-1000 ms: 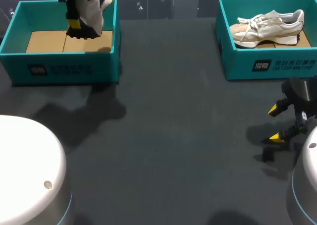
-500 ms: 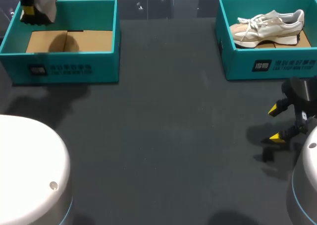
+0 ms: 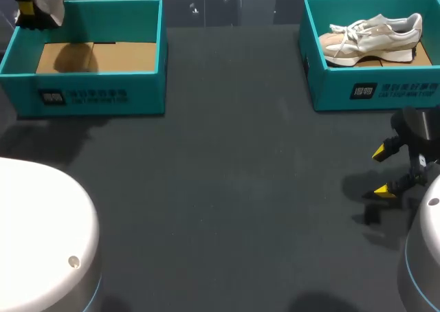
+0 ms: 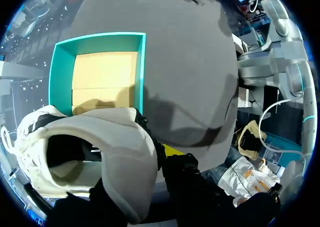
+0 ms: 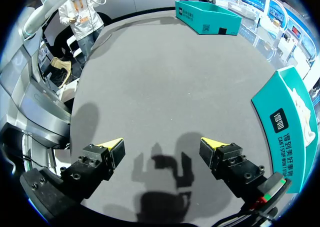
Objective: Take the shoe out of the shoebox, open the shoe tongue, remove and reinsert the insole, then place the shoe into the shoebox
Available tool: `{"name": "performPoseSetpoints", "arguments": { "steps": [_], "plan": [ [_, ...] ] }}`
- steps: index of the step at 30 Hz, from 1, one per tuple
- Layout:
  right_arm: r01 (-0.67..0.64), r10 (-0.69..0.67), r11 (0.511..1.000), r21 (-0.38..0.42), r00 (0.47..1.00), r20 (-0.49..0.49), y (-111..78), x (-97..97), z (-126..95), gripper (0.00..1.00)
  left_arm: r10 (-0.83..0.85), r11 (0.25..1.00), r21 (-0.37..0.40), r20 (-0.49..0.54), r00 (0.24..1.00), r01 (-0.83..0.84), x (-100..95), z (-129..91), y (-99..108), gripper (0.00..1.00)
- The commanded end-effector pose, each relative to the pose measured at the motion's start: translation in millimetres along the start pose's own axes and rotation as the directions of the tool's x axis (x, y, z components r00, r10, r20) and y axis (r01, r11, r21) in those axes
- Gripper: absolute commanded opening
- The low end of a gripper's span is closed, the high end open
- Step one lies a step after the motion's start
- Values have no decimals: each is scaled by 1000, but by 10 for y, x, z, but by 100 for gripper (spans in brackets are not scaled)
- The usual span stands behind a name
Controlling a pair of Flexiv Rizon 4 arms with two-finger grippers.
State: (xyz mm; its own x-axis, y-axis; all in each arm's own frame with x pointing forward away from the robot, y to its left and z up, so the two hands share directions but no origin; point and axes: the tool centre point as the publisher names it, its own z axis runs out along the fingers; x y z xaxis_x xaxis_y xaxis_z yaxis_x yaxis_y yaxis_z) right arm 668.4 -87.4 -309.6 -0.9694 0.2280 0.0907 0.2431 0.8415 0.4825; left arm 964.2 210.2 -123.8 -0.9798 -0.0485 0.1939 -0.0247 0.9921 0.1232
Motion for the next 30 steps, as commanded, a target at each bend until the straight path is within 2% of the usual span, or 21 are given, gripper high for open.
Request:
{"name": "performPoseSetpoints", "arguments": {
  "steps": [1, 2, 8, 13, 16, 22, 24, 26, 30],
  "plan": [
    [0, 0, 1000, 1, 1000, 1, -2, 7, 3, 100, 53, 999, 9, -24, 998, -53, -124, 43, 107, 0],
    [0, 0, 1000, 1, 1000, 1, -2, 7, 3, 100, 83, 996, 25, -58, 995, -81, -181, 65, 162, 0],
    [0, 0, 1000, 1, 1000, 1, -2, 7, 3, 100, 47, 999, -2, -44, 998, -47, -451, 252, 444, 0],
    [0, 0, 1000, 1, 1000, 1, -2, 7, 3, 100, 15, 1000, -3, -37, 999, -15, -582, 387, 548, 0],
    [0, 0, 1000, 1, 1000, 1, -2, 7, 3, 100, 38, 999, 0, -18, 999, -38, -597, 424, 565, 0],
    [0, 0, 1000, 1, 1000, 1, -2, 7, 3, 100, 287, 958, -38, 58, 956, -285, -597, 424, 672, 0],
    [0, 0, 1000, 1, 1000, 1, -2, 7, 3, 100, 440, 897, -73, 75, 895, -435, -606, 412, 731, 0],
    [0, 0, 1000, 1, 1000, 1, -2, 7, 3, 100, 615, 785, -161, 89, 783, -598, -600, 413, 820, 0],
    [0, 0, 1000, 1, 1000, 1, -2, 7, 3, 100, 615, 785, -161, 89, 783, -598, -600, 413, 820, 0]
  ]
}}
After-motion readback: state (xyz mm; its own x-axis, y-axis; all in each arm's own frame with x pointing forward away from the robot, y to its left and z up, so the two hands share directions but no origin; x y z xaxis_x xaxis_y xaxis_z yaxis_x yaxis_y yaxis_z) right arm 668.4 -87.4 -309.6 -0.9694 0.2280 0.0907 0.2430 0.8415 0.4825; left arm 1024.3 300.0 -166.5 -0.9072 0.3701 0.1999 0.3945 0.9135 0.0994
